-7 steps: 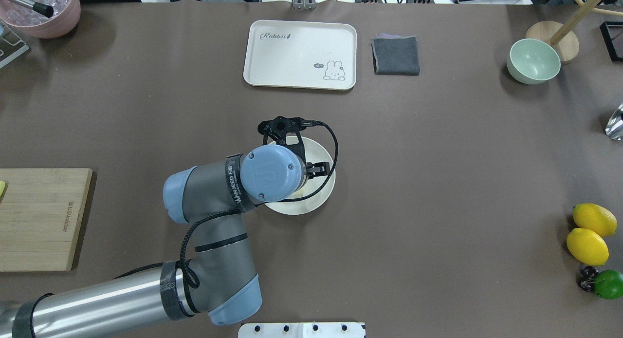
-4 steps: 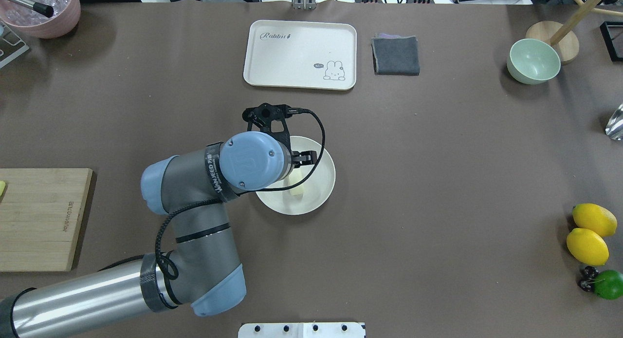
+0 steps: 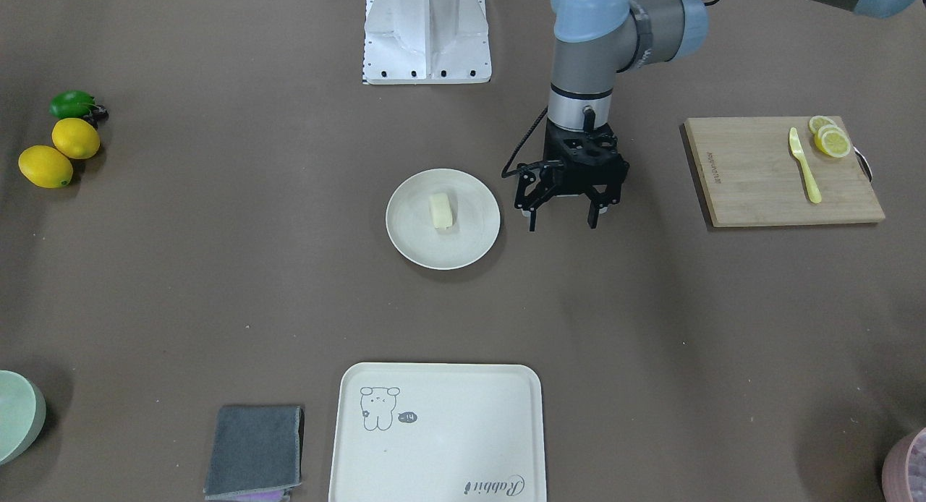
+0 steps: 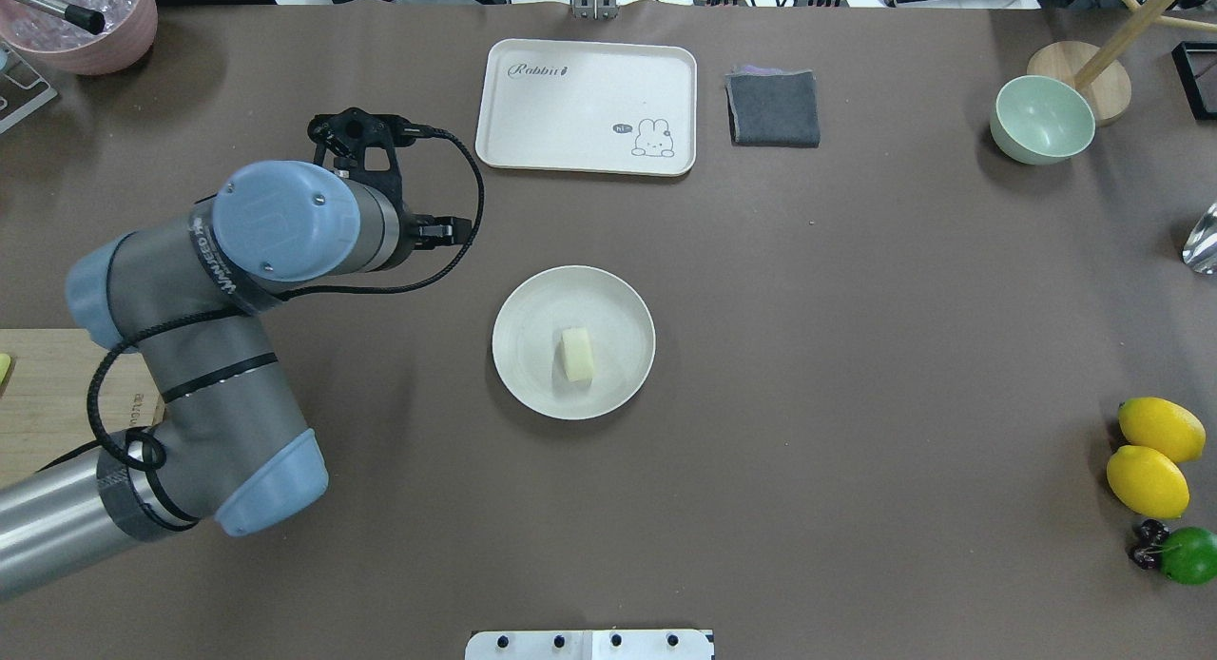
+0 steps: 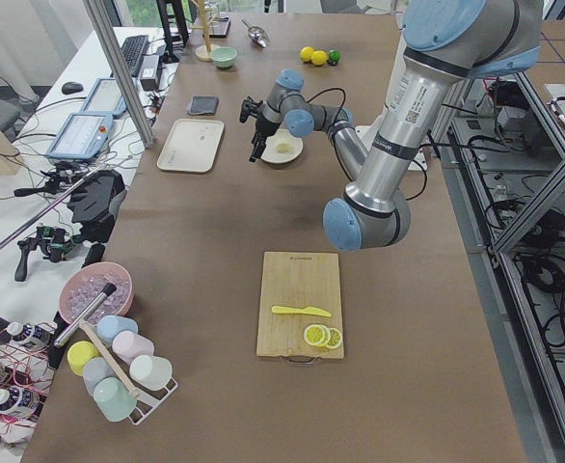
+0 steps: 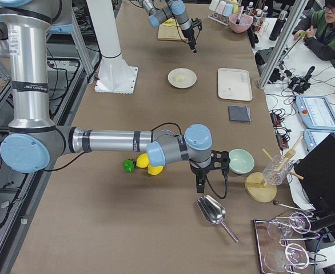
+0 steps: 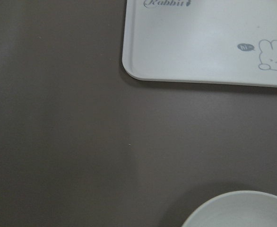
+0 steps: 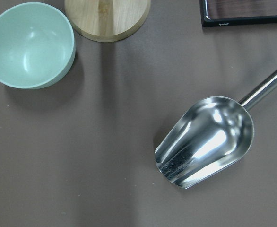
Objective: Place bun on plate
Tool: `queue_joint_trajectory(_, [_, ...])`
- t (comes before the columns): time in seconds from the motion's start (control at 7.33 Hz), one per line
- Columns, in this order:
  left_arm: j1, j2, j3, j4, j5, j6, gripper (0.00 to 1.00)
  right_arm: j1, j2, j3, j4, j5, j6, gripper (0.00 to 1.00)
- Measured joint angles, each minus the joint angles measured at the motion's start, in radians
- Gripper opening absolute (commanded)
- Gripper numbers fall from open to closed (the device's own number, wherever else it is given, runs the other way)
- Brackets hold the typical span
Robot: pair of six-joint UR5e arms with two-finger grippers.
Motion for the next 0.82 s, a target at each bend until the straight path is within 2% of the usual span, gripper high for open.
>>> queue_joint_trajectory(0.27, [-0.170,0.086,-0.020,0.001,-0.242,0.154,0.98,0.000,-0.007,-0.012,0.002,-0.023,-0.001,1.00])
queue_joint_trajectory(0.55, [-0.400,0.189,-0.025,0.010,-0.439,0.465,0.98,-0.001,-0.019,-0.016,0.001,-0.036,0.000,1.00])
queue_joint_trajectory(0.82, [-0.653,0.256,0.066,0.027,-0.576,0.827,0.98,0.002,-0.024,-0.027,-0.001,-0.029,0.003,1.00])
